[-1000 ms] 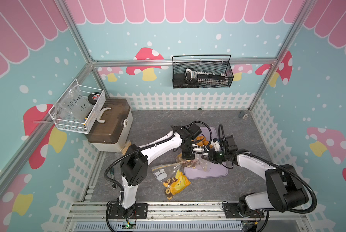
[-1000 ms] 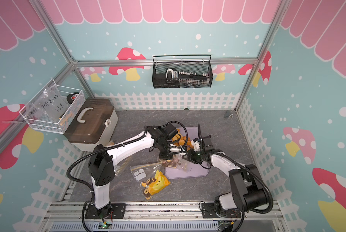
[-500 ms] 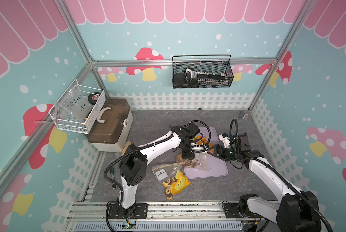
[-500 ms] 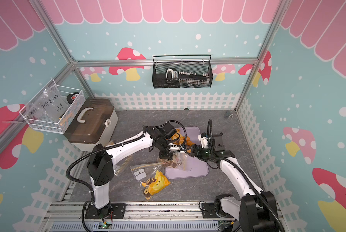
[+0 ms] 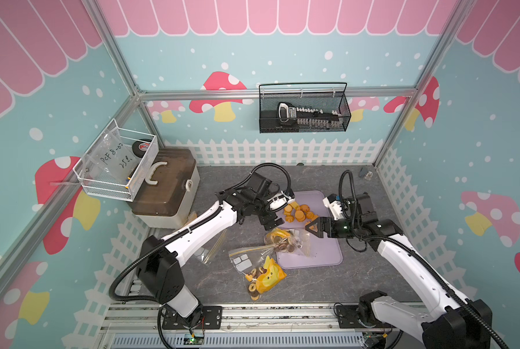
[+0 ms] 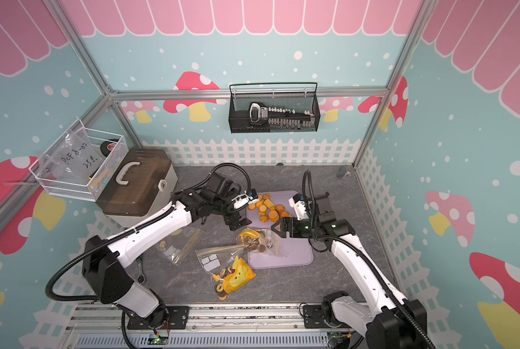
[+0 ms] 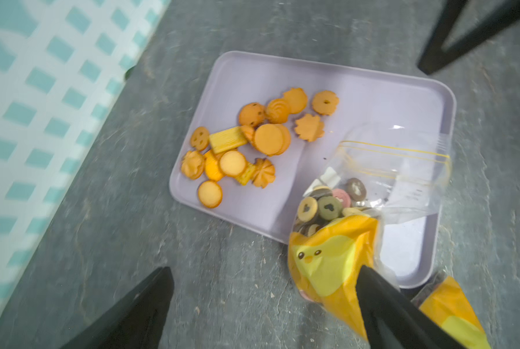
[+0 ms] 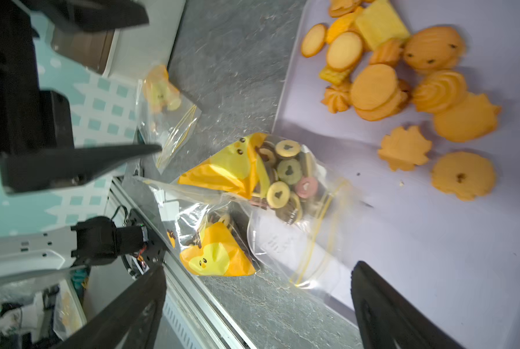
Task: Pour cookies out of the ziploc bag
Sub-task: 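Pour the cookies out of the ziploc bag onto the tray.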
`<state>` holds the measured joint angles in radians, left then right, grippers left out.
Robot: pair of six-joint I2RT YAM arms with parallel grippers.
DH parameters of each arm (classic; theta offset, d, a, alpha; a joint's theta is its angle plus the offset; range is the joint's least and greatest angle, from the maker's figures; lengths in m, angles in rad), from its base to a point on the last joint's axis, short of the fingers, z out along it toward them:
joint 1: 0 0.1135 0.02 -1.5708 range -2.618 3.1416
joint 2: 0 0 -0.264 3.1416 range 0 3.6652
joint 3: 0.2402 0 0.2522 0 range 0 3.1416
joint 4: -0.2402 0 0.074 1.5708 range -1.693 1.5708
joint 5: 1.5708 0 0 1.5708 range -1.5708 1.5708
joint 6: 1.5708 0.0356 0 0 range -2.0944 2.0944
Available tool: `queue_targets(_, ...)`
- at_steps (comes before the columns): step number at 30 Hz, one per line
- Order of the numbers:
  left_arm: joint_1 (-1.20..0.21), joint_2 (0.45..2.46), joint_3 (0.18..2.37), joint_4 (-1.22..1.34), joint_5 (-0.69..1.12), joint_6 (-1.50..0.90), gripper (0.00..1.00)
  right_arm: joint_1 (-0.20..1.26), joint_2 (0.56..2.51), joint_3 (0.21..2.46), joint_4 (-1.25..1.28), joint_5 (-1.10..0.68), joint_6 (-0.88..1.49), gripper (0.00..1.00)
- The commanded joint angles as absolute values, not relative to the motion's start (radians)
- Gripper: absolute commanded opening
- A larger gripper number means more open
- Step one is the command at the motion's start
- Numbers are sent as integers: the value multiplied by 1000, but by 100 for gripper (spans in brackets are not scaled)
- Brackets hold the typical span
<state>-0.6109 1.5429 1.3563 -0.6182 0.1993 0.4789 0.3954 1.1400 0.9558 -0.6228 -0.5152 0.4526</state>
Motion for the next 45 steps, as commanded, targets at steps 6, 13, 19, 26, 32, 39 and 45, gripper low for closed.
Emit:
queue_targets(6, -503, 1319, 1007, -316, -117, -75, 99, 703, 1347, 1182, -785, -170, 286, 94)
queue_targets(13, -451, 1199, 850, -319, -176, -355, 99, 878, 1541, 1341, -840, -13, 242, 93)
queue_targets(19, -419, 1172, 808, -344, -135, -427, 99, 939, 1685, 1471, -914, 64, 239, 78)
queue_targets(26, -420, 1167, 758, -305, -67, -498, 99, 948, 1750, 1504, -919, 86, 250, 58)
queue_targets(32, -419, 1178, 742, -294, -41, -500, 99, 947, 1787, 1547, -909, 84, 239, 31)
queue_targets(39, -422, 1195, 743, -287, -23, -503, 99, 946, 1800, 1576, -890, 83, 256, 0)
queue_targets(45, -422, 1198, 738, -276, -21, -507, 99, 912, 1768, 1582, -844, 31, 311, 0)
